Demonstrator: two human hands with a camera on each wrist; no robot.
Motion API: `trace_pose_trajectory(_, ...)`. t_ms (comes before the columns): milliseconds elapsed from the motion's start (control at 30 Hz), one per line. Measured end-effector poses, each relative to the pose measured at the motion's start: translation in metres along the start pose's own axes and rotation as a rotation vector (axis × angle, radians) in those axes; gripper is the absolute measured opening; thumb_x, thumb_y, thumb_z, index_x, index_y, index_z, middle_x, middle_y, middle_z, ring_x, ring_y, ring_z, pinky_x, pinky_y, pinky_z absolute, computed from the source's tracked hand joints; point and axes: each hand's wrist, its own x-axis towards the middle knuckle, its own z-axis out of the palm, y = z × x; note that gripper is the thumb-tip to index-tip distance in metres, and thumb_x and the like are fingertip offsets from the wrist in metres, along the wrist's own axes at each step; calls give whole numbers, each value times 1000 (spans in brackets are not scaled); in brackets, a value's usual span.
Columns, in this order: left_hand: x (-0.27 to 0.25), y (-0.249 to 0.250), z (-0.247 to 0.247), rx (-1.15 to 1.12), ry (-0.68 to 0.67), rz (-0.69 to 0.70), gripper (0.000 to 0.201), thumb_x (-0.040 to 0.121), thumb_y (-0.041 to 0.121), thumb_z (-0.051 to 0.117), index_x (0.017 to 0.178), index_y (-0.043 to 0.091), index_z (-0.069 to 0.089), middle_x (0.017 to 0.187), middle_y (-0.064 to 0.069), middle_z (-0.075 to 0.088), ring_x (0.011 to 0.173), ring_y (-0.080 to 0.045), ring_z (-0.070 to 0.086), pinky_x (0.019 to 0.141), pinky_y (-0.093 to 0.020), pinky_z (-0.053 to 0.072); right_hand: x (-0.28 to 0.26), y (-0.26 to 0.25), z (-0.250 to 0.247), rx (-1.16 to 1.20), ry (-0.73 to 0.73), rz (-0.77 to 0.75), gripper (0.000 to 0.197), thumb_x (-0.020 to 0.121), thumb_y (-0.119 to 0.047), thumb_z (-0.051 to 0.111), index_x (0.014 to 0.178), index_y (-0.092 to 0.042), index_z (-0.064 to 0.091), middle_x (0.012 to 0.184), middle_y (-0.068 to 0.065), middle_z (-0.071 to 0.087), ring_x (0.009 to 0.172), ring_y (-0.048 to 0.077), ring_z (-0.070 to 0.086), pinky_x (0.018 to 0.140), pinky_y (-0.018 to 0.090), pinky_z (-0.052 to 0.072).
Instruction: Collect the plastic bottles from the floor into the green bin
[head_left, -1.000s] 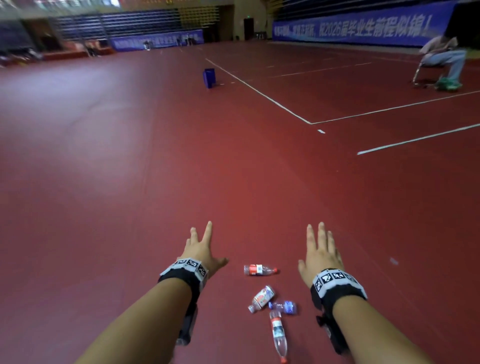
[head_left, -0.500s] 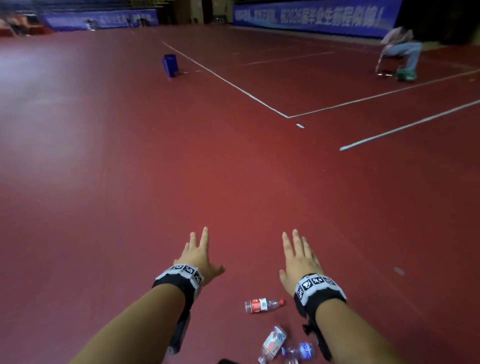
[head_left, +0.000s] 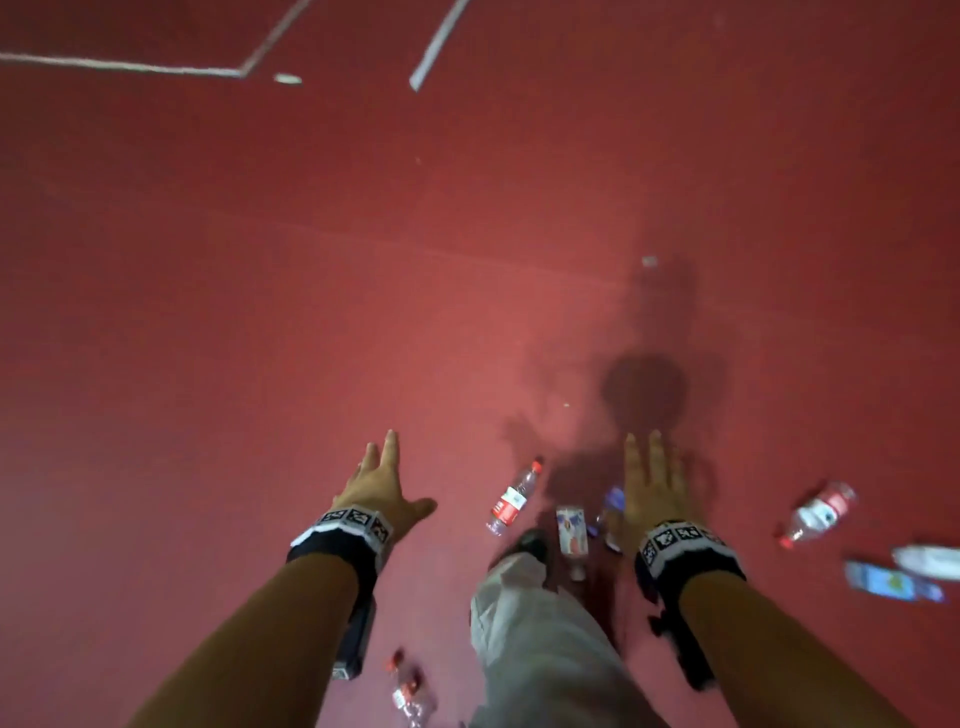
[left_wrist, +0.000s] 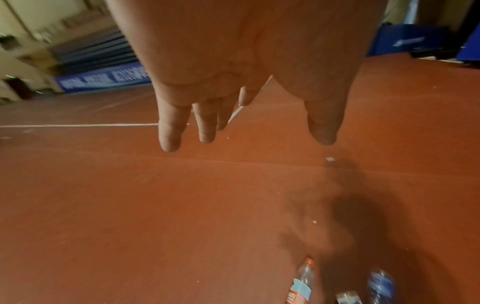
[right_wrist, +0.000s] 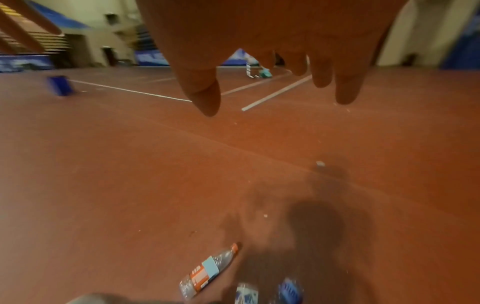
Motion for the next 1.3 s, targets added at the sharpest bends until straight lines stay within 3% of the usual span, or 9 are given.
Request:
trace_pose_trajectory(367, 300, 58, 170, -4, -349, 219, 104, 83, 40, 72, 156, 11, 4, 159, -14, 24, 143, -30, 29, 114, -33, 25, 181, 9, 184, 72, -204, 253, 100, 93, -43, 60, 156, -16, -12, 163, 12, -18, 151, 32, 0, 120, 40, 12)
trace_pose_trajectory(467, 346, 60, 244, 116, -438, 383, 80, 86, 22, 73, 148, -1, 28, 140, -18, 48, 129, -36, 46, 110, -41, 29, 223, 19, 255, 82, -284, 292, 103, 90, -45, 61, 156, -19, -13, 164, 12, -12, 149, 33, 10, 116, 42, 24)
trace_pose_trajectory(533, 382, 53, 295, 236, -485, 510, 94, 74, 10, 83, 143, -10, 22, 127, -30, 54, 117, -45, 53, 105, -51, 36, 254, 28, 306, 114, -297, 316, 101, 90, -44, 61, 157, -20, -11, 164, 14, 0, 144, 36, 24, 112, 43, 33)
trace_pose_trajectory(667, 438, -19, 365, 411, -654, 357, 121, 76, 48, 76, 155, 19, -10, 163, -7, 6, 147, -29, 22, 119, -38, 21, 315, 43, 403, 226, -284, 436, 97, 91, -50, 59, 158, -18, -2, 154, 19, 26, 129, 44, 42, 101, 47, 40)
trace_pose_trajectory(833, 477, -65, 372, 497, -628, 129, 126, 73, 36, 84, 155, 9, -8, 156, -23, 23, 140, -40, 29, 113, -47, 29, 355, 54, 490, 357, -267, 643, 110, 81, -49, 70, 158, -23, -3, 161, 15, 16, 144, 44, 21, 116, 50, 21)
trace_pose_trajectory(933, 511, -49, 365, 644, -570, 190, 130, 70, 40, 85, 155, 13, -10, 154, -23, 28, 135, -41, 36, 110, -49, 34, 350, 53, 504, 359, -300, 619, 102, 83, -48, 68, 158, -22, 5, 162, 16, 12, 146, 44, 12, 116, 55, 16)
trace_pose_trajectory(1100, 518, 12, 364, 702, -553, 163, 125, 76, 44, 79, 155, 16, -13, 160, -13, 21, 141, -35, 31, 112, -40, 31, 302, 48, 486, 475, -267, 621, 89, 74, -38, 75, 147, -16, 28, 142, 20, 32, 118, 45, 45, 96, 47, 43)
trace_pose_trajectory(1233, 526, 24, 392, 790, -666, 240, 112, 56, 91, 56, 149, 32, 33, 154, -10, 34, 139, -32, 33, 116, -51, 23, 258, 56, 464, 486, -310, 650, 95, 72, -40, 79, 147, -28, 23, 137, 12, 35, 117, 39, 44, 91, 46, 43)
trace_pose_trajectory(1300, 514, 52, 402, 758, -669, 265, 108, 62, 87, 58, 149, 32, 28, 140, -5, 48, 128, -29, 45, 114, -51, 25, 243, 66, 459, 482, -340, 667, 96, 72, -41, 80, 148, -26, 23, 134, 10, 37, 119, 37, 43, 93, 46, 43)
